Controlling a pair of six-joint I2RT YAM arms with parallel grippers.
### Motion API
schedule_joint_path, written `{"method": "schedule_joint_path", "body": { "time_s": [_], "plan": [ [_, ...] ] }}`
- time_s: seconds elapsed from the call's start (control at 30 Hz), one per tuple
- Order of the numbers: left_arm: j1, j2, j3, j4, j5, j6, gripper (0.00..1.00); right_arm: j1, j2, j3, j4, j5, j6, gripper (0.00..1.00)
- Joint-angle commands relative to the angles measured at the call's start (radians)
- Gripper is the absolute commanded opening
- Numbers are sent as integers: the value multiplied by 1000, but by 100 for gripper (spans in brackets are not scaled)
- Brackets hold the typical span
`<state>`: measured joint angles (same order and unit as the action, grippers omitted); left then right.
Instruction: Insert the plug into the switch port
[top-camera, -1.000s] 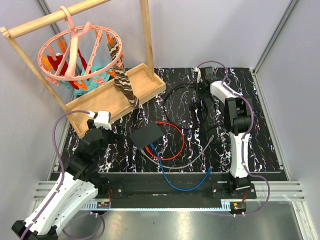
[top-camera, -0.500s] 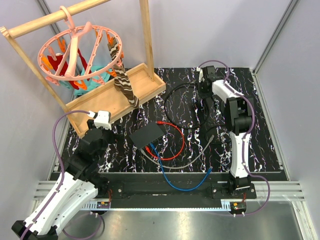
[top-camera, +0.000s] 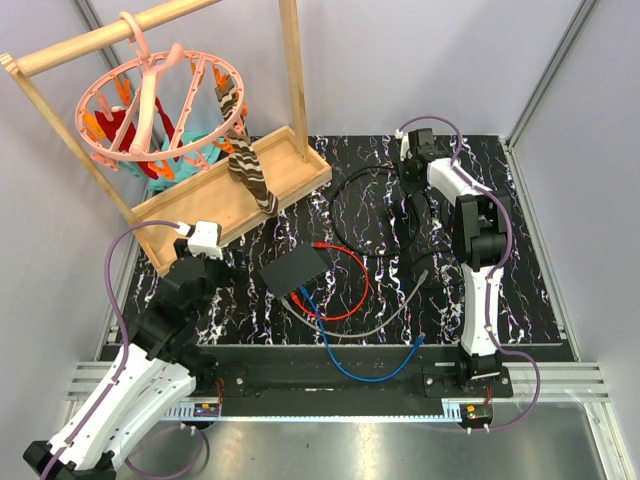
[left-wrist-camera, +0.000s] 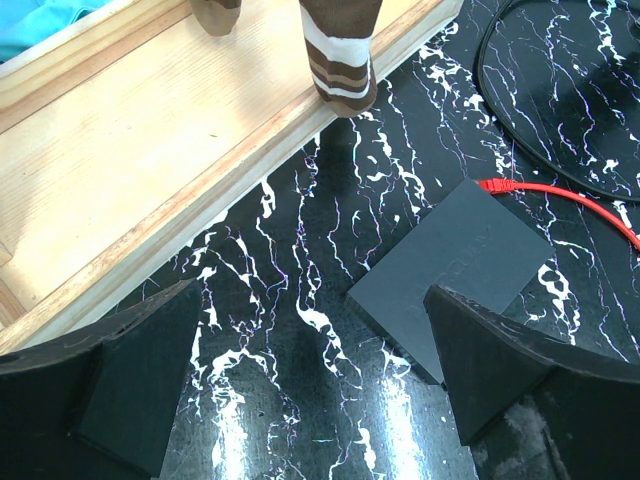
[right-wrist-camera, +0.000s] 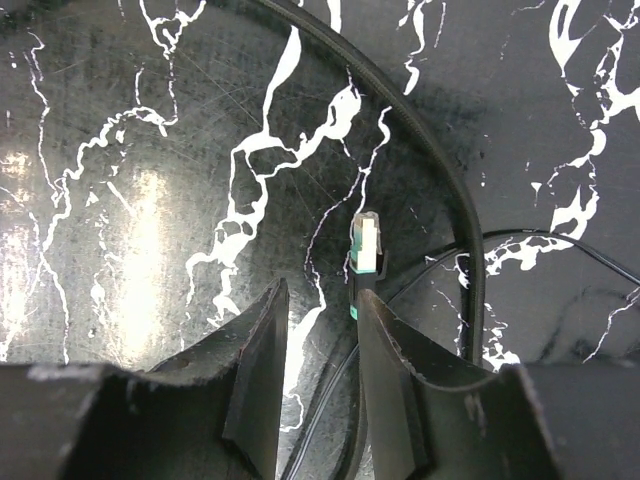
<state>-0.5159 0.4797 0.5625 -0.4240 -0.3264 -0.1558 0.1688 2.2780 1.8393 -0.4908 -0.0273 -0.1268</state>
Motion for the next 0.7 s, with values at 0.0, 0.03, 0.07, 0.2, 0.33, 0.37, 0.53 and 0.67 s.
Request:
{"method": "schedule_joint_path", "body": {
  "time_s": [0.0, 0.03, 0.07, 0.2, 0.33, 0.37, 0.53, 0.67],
  "plan": [
    [2, -4, -7, 57, -33, 12, 99, -18, -42, 46, 14, 0, -1, 41],
    [1, -4, -7, 59, -33, 12, 99, -23, -32, 52, 6, -9, 4, 41],
    [2, -4, -7, 59, -33, 12, 99, -26, -23, 63, -6, -13, 10, 41],
    [2, -1, -7, 60, -33, 12, 99, -31, 12, 63, -51, -17, 33, 41],
    [1, 0, -9, 60, -30, 12, 99, -32, 31, 54, -75, -45, 36, 38],
    [1, 2, -10, 62, -28, 12, 99, -32, 35, 52, -81, -51, 36, 38],
    [2, 10, -10, 64, -20, 12, 99, -32, 55, 51, -98, -83, 16, 33],
    [4, 10, -10, 62, -19, 12, 99, -32, 58, 52, -117, -91, 3, 29]
  ]
}}
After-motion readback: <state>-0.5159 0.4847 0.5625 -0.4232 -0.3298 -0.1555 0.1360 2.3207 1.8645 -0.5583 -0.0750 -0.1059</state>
